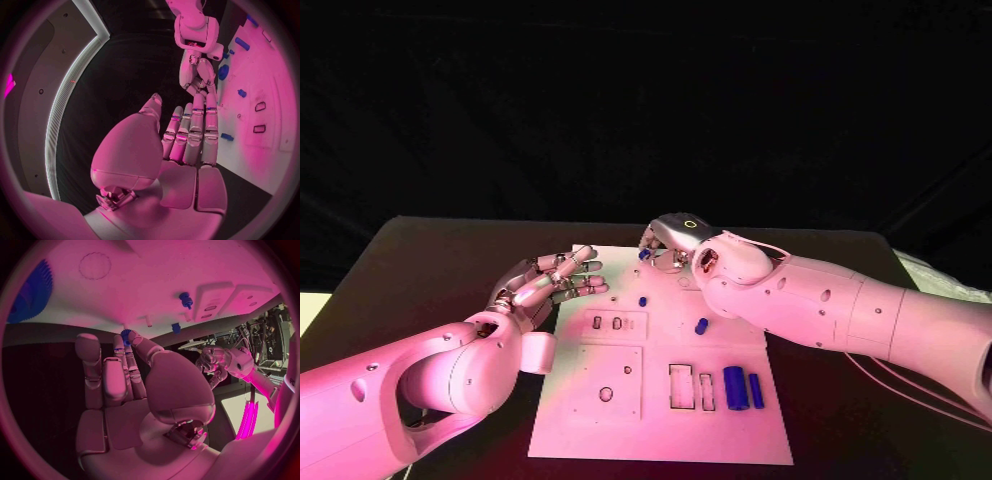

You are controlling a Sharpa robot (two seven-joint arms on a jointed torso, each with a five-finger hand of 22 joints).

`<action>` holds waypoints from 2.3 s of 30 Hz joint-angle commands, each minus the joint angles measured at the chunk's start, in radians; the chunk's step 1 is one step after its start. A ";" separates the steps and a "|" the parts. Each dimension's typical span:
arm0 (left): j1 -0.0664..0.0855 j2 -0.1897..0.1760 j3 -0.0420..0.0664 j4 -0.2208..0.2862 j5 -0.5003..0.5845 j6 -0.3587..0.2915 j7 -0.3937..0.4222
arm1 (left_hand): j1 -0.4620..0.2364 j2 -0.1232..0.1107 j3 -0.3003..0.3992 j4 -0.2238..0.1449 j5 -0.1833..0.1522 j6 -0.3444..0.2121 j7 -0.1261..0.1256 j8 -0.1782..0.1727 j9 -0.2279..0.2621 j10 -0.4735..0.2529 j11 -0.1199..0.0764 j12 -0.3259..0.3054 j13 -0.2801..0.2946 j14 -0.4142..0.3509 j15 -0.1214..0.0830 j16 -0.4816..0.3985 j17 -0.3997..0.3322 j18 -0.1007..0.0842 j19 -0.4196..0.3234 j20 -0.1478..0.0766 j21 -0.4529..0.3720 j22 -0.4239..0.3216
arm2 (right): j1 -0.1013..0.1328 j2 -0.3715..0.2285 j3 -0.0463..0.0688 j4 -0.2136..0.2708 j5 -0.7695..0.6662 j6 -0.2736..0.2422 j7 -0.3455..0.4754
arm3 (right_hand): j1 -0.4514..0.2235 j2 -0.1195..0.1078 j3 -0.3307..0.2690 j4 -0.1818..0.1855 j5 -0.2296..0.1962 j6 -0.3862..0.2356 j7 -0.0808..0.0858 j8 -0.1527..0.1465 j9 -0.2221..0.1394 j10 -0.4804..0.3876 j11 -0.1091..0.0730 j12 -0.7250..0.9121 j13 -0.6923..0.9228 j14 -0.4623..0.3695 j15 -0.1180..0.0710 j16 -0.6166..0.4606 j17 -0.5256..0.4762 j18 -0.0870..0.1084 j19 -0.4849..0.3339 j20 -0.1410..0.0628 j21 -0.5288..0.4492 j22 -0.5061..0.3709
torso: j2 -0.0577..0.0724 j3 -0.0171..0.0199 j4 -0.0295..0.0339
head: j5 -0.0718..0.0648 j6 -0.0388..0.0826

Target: Assemble the parts on the task board

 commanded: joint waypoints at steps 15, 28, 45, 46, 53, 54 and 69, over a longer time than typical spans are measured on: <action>0.001 0.002 0.001 0.001 -0.008 0.023 0.002 | 0.003 0.012 0.000 -0.007 -0.001 -0.004 0.007 -0.005 -0.001 -0.002 0.005 -0.004 -0.001 -0.007 0.003 -0.006 0.002 0.007 0.001 0.002 0.004 0.002 | -0.002 0.037 0.000 -0.042 -0.016 0.047 -0.029 | -0.003 -0.011 0.005 0.011 0.004 0.000 0.005 0.003 0.020 -0.009 0.003 -0.003 -0.002 0.035 0.003 0.004 -0.002 -0.006 -0.009 0.004 0.004 -0.001 | 0.001 -0.0008 0.0026 | -0.002 -0.001; 0.001 0.004 0.001 0.000 -0.008 0.024 -0.002 | 0.003 0.012 -0.001 -0.008 -0.001 -0.004 0.007 -0.005 -0.001 -0.003 0.005 -0.005 -0.001 -0.007 0.004 -0.006 0.002 0.007 0.001 0.002 0.004 0.002 | -0.002 0.058 -0.001 -0.069 -0.015 0.047 -0.044 | -0.016 -0.105 -0.059 0.047 0.045 -0.219 0.053 -0.015 -0.014 -0.243 0.054 -0.001 -0.006 0.000 0.047 -0.074 -0.128 0.011 -0.073 0.046 -0.062 -0.109 | 0.001 -0.0010 0.0009 | -0.002 -0.002; 0.001 -0.005 0.001 0.000 -0.008 0.026 -0.004 | 0.003 0.012 -0.002 -0.009 -0.001 -0.005 0.007 -0.006 -0.001 -0.004 0.006 -0.006 -0.001 -0.009 0.004 -0.008 0.002 0.007 0.000 0.002 0.004 0.001 | 0.019 -0.151 0.010 0.156 0.137 -0.011 -0.009 | 0.014 -0.093 -0.104 0.081 0.092 -0.154 0.049 -0.001 -0.003 -0.127 0.038 0.072 0.009 0.022 0.035 -0.033 -0.075 0.004 -0.038 0.041 -0.023 -0.059 | -0.001 -0.0014 -0.0082 | -0.007 0.005; 0.001 -0.006 0.001 0.000 -0.008 0.027 -0.005 | 0.003 0.012 -0.002 -0.009 -0.001 -0.005 0.007 -0.006 -0.001 -0.004 0.006 -0.006 -0.001 -0.009 0.004 -0.008 0.002 0.007 0.000 0.002 0.004 0.001 | 0.025 -0.175 0.011 0.175 0.166 0.015 -0.012 | 0.005 -0.100 -0.109 0.087 0.104 -0.154 0.050 -0.004 -0.004 -0.093 0.034 0.087 0.014 0.027 0.031 -0.017 -0.052 0.001 -0.029 0.038 -0.010 -0.041 | -0.001 -0.0015 -0.0095 | -0.007 0.006; 0.001 -0.008 0.001 -0.001 -0.009 0.028 -0.005 | 0.003 0.012 -0.002 -0.009 -0.001 -0.005 0.007 -0.006 -0.001 -0.004 0.006 -0.006 -0.001 -0.009 0.004 -0.008 0.003 0.007 0.000 0.002 0.004 0.001 | 0.049 -0.301 0.013 0.247 0.261 0.161 -0.062 | -0.044 -0.166 -0.219 0.143 0.181 -0.185 0.022 -0.011 -0.010 0.115 -0.009 0.204 0.096 0.054 -0.002 0.093 0.111 -0.030 0.056 0.004 0.122 0.155 | -0.001 0.0016 -0.0267 | -0.004 0.012; 0.001 -0.008 0.001 -0.001 -0.009 0.028 -0.005 | 0.003 0.012 -0.002 -0.009 -0.001 -0.005 0.007 -0.006 -0.001 -0.004 0.006 -0.006 -0.001 -0.009 0.004 -0.008 0.003 0.007 0.000 0.002 0.004 0.001 | 0.051 -0.309 0.013 0.245 0.270 0.177 -0.069 | -0.038 -0.167 -0.237 0.150 0.183 -0.185 0.016 -0.010 -0.009 0.134 -0.016 0.232 0.121 0.054 -0.008 0.099 0.118 -0.033 0.063 -0.003 0.135 0.173 | -0.001 0.0021 -0.0288 | -0.002 0.012; 0.001 -0.010 0.001 0.000 -0.012 0.030 -0.007 | 0.003 0.012 -0.002 -0.010 -0.001 -0.005 0.006 -0.006 -0.001 -0.004 0.006 -0.006 -0.001 -0.009 0.004 -0.009 0.003 0.007 -0.001 0.002 0.004 0.001 | 0.043 -0.282 0.010 0.168 0.232 0.232 -0.108 | 0.084 -0.114 -0.415 0.265 0.210 -0.190 0.017 0.001 -0.005 0.080 -0.014 0.993 0.968 0.072 -0.005 0.205 0.291 -0.058 0.096 -0.004 0.251 0.338 | 0.001 0.0047 -0.0316 | -0.004 0.008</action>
